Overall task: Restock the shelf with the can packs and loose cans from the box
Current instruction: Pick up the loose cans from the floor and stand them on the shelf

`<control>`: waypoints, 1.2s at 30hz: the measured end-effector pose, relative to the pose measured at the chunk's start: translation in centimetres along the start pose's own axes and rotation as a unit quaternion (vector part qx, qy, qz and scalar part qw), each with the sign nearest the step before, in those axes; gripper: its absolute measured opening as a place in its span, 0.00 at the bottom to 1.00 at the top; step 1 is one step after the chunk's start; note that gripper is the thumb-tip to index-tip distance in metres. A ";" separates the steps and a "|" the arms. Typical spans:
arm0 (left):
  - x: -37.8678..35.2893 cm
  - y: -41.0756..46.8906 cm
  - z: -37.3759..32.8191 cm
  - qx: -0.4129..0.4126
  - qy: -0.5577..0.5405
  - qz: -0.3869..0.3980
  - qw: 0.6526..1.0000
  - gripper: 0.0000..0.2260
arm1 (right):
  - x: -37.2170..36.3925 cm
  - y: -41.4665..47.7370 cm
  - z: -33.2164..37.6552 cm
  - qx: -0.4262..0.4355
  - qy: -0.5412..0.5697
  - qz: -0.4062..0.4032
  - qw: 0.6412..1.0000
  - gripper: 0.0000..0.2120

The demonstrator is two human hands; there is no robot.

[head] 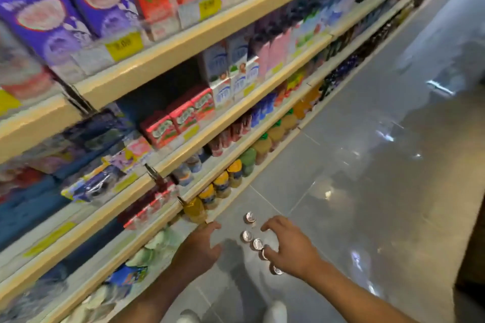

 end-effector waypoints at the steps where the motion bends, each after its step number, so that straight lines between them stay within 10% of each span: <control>1: -1.6 1.6 0.3 -0.006 0.022 0.007 1.000 0.23 | -1.0 0.0 -2.7 -0.035 -0.006 0.004 0.999 0.21; 17: -32.9 26.2 12.8 0.022 0.246 0.134 0.960 0.25 | -32.8 -0.2 -33.9 -0.333 0.049 0.115 0.935 0.35; 26: -43.4 40.6 19.0 -0.025 0.349 0.109 0.930 0.33 | -45.4 4.0 -43.8 -0.341 0.009 0.143 0.929 0.46; 36: -47.0 45.0 22.2 -0.075 0.318 0.101 0.940 0.26 | -49.7 6.2 -46.3 -0.330 -0.053 0.122 0.935 0.32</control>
Point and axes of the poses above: each hand's wrist, its own y-axis towards the middle knuckle, its own x-axis out of the back of the hand, z = x × y, the point moved 3 cm from there along y, towards the middle knuckle, and after that the axes turned 3 degrees about x, right-handed, at the moved point
